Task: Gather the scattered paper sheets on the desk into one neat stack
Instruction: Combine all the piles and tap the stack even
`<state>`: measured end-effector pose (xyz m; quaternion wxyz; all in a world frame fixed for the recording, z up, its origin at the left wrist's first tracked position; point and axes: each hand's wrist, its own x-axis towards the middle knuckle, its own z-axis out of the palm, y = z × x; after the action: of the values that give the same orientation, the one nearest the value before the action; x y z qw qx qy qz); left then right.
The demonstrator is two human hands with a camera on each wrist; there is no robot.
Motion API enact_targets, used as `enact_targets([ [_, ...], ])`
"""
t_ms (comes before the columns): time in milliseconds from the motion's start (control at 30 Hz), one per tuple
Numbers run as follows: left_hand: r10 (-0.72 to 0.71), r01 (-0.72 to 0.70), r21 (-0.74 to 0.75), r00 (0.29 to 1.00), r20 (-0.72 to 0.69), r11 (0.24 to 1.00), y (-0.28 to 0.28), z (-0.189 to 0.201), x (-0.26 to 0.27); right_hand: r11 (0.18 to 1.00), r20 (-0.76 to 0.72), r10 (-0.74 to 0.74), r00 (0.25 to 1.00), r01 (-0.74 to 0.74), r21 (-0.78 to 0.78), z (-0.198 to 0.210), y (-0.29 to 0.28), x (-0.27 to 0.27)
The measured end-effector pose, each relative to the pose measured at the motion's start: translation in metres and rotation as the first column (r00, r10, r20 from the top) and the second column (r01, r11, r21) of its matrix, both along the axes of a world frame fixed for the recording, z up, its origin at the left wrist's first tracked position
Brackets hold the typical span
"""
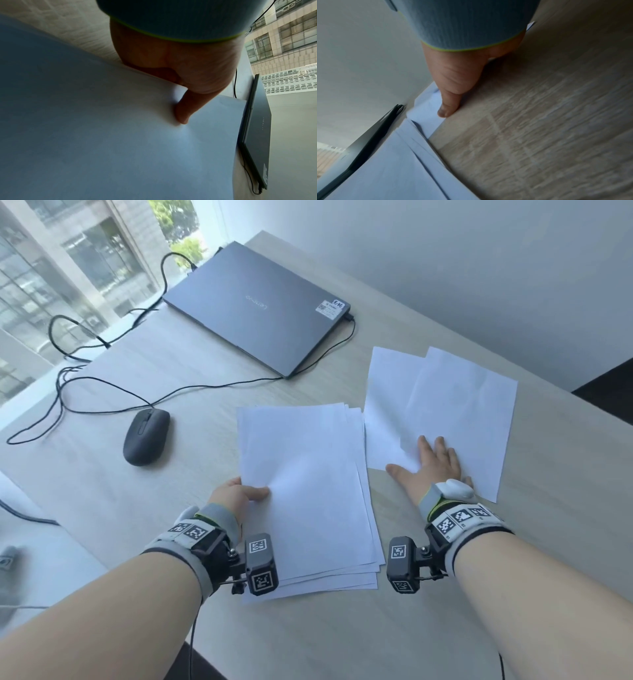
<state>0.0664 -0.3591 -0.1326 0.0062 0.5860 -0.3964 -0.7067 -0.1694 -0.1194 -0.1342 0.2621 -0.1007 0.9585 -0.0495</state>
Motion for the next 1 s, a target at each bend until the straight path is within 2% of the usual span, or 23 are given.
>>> enact_targets([
  [200, 0.0, 0.0, 0.022, 1.0, -0.003, 1.0, -0.002, 0.0, 0.0, 0.974, -0.086, -0.219, 0.972, 0.214, -0.068, 0.005, 0.021, -0.011],
  [300, -0.002, 0.001, 0.021, 1.0, 0.018, 1.0, -0.004, -0.003, 0.0, 0.908, -0.024, -0.321, 0.947, 0.301, -0.291, 0.022, 0.026, 0.012],
  [367, -0.015, 0.015, 0.006, 0.999, 0.032, 1.0, -0.003, -0.002, -0.002, 0.92, -0.005, -0.209, 0.978, 0.195, -0.34, 0.029, 0.024, 0.035],
  [433, 0.016, -0.015, -0.008, 0.998, 0.064, 1.0, -0.002, 0.0, -0.005, 0.951, -0.015, 0.016, 1.0, -0.02, -0.309, 0.034, 0.018, 0.058],
  [500, 0.007, -0.004, -0.023, 0.996, 0.088, 1.0, -0.002, -0.001, -0.007, 0.948, 0.043, 0.239, 0.97, -0.224, -0.227, 0.036, 0.008, 0.081],
  [600, -0.023, 0.028, -0.043, 0.994, 0.104, 0.999, -0.002, 0.003, -0.007, 0.909, 0.105, 0.41, 0.906, -0.397, -0.127, 0.03, -0.005, 0.117],
  [733, 0.066, -0.068, 0.041, 0.997, 0.044, 0.997, -0.002, 0.0, -0.003, 0.867, 0.146, 0.497, 0.855, -0.495, -0.053, 0.025, -0.014, 0.155],
  [833, -0.017, 0.017, -0.019, 1.0, -0.003, 1.0, -0.004, -0.021, -0.001, 0.864, 0.112, 0.503, 0.857, -0.494, -0.1, 0.036, -0.016, 0.156],
  [933, -0.059, 0.06, -0.026, 0.998, 0.005, 0.998, -0.007, -0.023, 0.0, 0.938, 0.034, 0.342, 0.939, -0.339, -0.069, 0.039, -0.012, 0.135],
  [1000, -0.071, 0.071, -0.051, 0.997, -0.004, 0.996, -0.008, -0.023, -0.002, 0.978, 0.064, 0.206, 0.976, -0.205, -0.022, 0.038, -0.004, 0.118],
])
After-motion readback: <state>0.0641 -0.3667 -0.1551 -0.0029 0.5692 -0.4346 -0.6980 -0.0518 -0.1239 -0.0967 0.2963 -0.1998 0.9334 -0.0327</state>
